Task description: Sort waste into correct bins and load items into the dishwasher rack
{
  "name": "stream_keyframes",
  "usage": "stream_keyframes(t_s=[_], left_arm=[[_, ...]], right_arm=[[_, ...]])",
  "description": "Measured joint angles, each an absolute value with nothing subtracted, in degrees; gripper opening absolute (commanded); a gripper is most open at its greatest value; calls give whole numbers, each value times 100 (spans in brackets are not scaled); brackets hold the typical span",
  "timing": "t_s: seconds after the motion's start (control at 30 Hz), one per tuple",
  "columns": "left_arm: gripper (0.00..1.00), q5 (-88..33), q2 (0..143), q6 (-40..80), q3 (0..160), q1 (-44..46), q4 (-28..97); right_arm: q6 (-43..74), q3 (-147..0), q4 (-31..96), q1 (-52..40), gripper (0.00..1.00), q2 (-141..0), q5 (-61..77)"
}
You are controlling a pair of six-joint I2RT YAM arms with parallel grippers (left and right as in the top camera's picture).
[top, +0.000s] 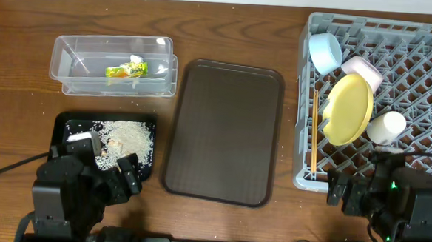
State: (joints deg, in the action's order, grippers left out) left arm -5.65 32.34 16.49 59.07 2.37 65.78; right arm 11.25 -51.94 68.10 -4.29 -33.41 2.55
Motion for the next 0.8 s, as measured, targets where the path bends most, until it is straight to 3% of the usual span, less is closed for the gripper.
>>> stream_keyframes(t_s=[0.8], left_arm=[[88,-565,3210,1671,5883,237,6580]], right_arm=[[1096,-5074,6571,-429,99,-3065,40]])
